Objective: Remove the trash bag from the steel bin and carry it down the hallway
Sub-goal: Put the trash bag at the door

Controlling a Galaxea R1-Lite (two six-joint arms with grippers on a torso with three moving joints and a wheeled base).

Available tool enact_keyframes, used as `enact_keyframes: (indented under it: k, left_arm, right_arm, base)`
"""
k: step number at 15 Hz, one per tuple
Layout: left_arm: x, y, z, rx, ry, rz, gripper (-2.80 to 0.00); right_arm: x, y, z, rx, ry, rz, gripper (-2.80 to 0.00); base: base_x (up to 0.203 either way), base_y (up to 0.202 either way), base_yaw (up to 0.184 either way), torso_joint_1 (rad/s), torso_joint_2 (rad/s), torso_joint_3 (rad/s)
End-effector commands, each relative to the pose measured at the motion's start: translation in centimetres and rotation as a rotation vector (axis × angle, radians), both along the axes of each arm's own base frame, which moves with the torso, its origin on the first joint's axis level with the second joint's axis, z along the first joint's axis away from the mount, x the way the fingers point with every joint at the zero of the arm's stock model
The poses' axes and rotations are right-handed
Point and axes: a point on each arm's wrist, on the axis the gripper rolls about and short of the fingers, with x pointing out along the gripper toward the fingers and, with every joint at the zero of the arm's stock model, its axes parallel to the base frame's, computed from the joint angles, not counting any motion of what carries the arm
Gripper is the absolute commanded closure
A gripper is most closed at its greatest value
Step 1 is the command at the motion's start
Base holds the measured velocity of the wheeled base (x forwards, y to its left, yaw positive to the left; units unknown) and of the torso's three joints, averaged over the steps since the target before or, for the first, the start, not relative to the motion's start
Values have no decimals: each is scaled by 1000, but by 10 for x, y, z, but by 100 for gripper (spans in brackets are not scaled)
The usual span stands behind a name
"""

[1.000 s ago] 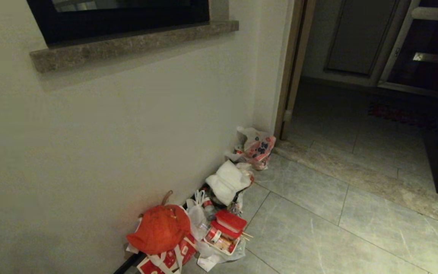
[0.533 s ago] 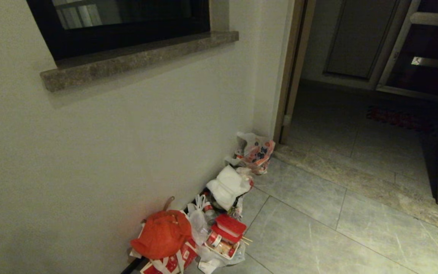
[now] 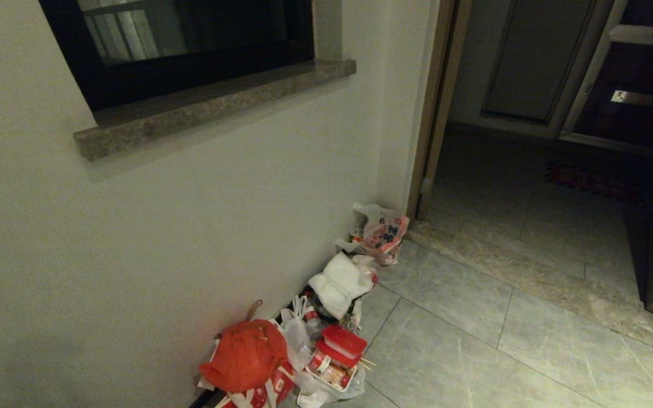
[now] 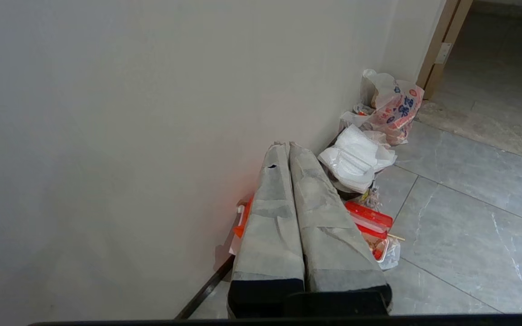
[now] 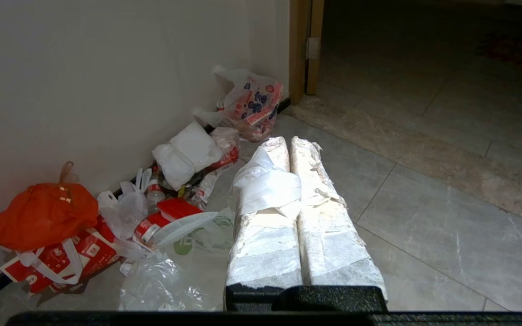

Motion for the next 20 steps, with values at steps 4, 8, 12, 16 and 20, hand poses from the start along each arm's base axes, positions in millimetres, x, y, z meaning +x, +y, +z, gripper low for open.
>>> enact_keyframes:
  k: [4,8,12,16,20]
  left_arm:
    - [0,0,0,0,1,1,0]
    - [0,0,0,0,0,1,0]
    - [0,0,0,0,1,1,0]
    - [0,0,0,0,1,1,0]
    - [0,0,0,0,1,1,0]
  right_arm:
    - [0,0,-1,0,1,-1,0]
    - [0,0,-1,1,1,-2,0]
    - [0,0,-1,1,0,-1,0]
    - [0,0,-1,0,1,-1,0]
    - [0,0,-1,-5,0,-1,0]
  base:
    - [0,0,0,0,0,0]
    - [2,-6,149,2,2,1]
    - [1,-8,173,3,5,2]
    - [1,-9,174,1,2,1]
    - [1,-5,171,3,2,-2]
